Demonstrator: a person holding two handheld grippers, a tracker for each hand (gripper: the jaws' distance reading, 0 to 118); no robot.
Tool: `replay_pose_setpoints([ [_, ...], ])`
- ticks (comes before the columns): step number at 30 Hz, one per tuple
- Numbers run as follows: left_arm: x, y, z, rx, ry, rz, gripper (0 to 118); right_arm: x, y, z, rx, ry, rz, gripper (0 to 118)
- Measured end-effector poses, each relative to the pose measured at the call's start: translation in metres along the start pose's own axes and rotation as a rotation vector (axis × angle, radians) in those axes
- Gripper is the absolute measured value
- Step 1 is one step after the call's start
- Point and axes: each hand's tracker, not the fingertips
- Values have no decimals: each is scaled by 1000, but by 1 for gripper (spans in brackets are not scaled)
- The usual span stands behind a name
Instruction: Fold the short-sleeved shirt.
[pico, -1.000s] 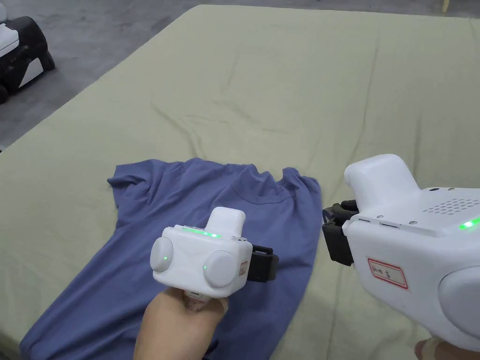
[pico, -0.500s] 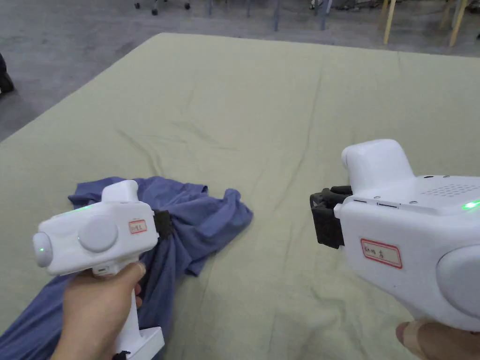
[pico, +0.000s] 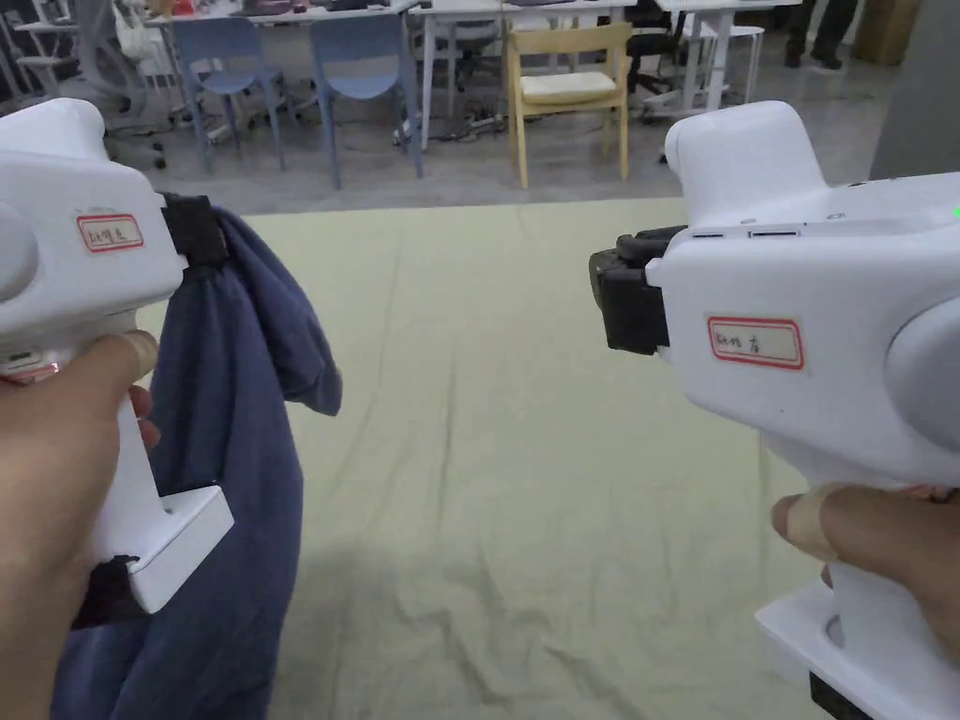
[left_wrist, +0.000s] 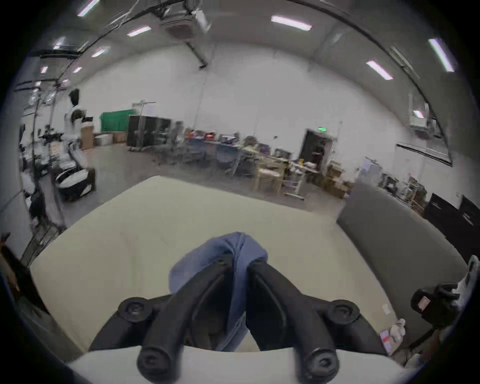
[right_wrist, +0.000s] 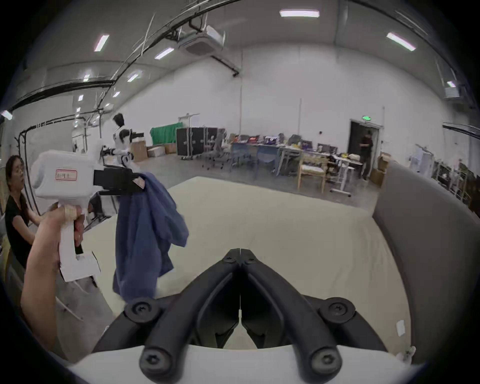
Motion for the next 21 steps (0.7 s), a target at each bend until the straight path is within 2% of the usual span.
replay_pose_setpoints([
  [5,96,-4,-24,-48,-171,-58,5,40,1,51,48,-113,-37,3],
  [9,171,-40,-60,-161,-257,-108,5,66,-4,80,59,-179,-47,3],
  [12,219,-92,-90,-289,-317,-145,5,81,-11,94,60,-217,-55,3],
  [15,255,-158,-121,-439,-315,-208,5,93,-20,101,51,-236,-69,3],
  [21,283,-299,-178,-736,-270,-306,5,109,-45,99,0,-247,-93,3],
])
